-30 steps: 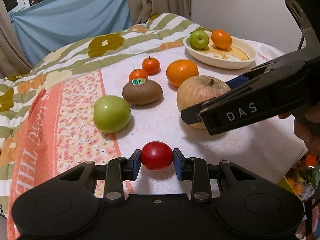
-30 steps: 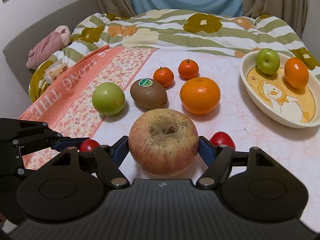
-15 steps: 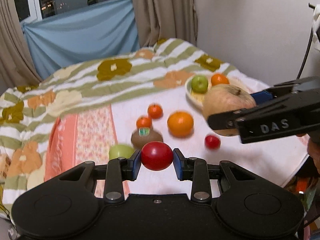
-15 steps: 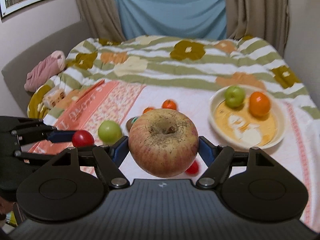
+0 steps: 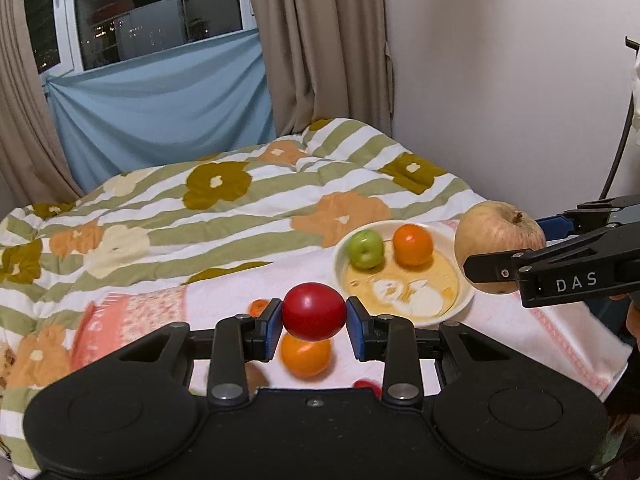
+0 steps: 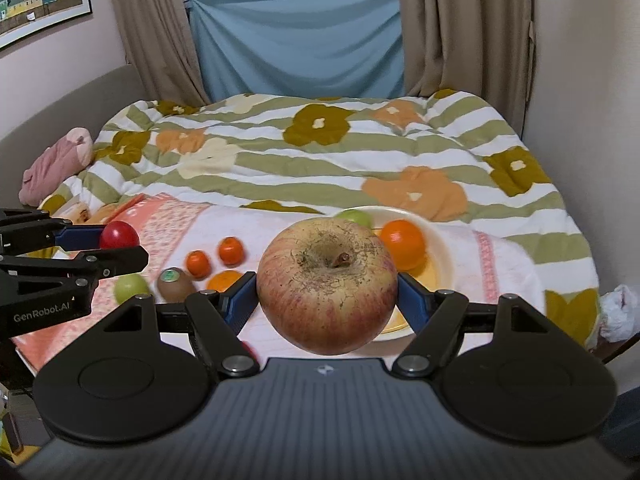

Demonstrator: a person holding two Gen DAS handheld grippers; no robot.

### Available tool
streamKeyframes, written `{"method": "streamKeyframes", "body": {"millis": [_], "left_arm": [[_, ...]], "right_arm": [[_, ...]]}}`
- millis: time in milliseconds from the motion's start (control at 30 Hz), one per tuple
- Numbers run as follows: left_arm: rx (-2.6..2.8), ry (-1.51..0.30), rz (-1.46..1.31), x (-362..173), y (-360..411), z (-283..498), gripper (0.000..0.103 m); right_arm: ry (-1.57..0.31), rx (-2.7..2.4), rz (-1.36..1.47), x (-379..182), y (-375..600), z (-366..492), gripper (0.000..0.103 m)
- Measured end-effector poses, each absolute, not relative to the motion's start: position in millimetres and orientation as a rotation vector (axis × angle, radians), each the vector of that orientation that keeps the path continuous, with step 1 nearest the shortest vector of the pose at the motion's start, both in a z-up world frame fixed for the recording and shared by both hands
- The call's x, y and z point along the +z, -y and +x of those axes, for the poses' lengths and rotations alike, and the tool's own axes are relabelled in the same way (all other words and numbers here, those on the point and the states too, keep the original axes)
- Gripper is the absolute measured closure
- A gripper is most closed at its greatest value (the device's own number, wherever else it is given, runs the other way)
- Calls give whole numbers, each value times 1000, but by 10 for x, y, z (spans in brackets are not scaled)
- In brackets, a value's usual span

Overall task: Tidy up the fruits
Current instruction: 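Carry the red apple and cherry tomato into the duck bowl and release both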

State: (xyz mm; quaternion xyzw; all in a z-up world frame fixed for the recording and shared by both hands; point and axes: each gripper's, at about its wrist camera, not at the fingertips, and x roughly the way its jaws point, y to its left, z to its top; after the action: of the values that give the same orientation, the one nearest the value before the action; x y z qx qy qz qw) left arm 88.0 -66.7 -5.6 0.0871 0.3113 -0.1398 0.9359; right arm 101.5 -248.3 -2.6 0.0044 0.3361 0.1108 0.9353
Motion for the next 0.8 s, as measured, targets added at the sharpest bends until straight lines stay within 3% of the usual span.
{"method": "streamKeyframes", "body": {"millis": [800], "left_arm": [[-291,-826,225,-1046,1887,1906,65]], "right_arm": [[-788,286,-6,-631,3448,1999,15]]}}
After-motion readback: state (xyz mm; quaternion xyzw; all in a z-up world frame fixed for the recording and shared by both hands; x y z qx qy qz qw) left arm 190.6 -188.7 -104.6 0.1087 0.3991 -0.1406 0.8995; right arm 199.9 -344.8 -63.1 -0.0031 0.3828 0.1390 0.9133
